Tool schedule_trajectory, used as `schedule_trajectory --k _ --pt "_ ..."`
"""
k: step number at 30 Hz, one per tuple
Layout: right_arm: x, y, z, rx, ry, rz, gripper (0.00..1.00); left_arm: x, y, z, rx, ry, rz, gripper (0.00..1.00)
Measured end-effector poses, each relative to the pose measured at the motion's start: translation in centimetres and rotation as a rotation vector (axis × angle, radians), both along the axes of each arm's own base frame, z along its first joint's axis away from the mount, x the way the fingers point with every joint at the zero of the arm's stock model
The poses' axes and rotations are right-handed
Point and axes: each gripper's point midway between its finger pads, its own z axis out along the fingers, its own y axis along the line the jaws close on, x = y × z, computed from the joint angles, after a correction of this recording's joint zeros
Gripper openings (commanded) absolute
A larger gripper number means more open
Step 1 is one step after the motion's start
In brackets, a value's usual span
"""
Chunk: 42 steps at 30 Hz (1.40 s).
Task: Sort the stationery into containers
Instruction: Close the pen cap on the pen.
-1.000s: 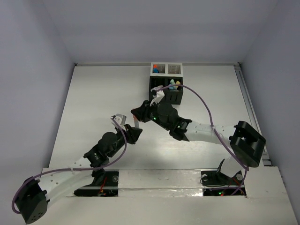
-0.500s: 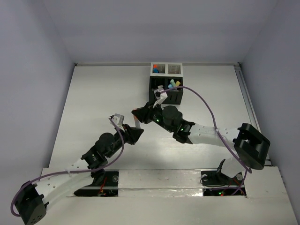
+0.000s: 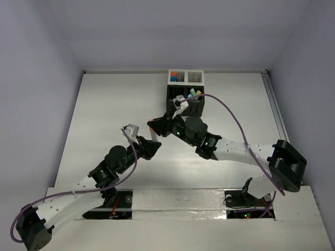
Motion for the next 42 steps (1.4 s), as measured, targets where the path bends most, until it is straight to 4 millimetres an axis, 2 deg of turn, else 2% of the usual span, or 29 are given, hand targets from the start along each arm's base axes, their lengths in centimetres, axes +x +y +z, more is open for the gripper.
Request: schedule_trajectory --k 11,23,32,42 --pt "1.5 -0.6 -1.4 -0.14 0.032 -0.095 0.0 1.4 0.1 -1.1 0.113 0.03 0.047 0.0" --pt "0.7 -0.3 -1.8 -0.243 -0.039 -0.199 0.0 1.5 0.4 -1.6 0.152 0.023 0.054 0.0" --pt "0.7 -0.2 -2.2 -0.222 -0.027 -0.209 0.0 1.6 0.7 -1.8 0.184 0.026 0.063 0.0" --pt "0.0 -1.1 -3.2 -0.091 0.028 -0.209 0.0 0.8 0.8 -1.9 0.264 0.055 0.02 0.0"
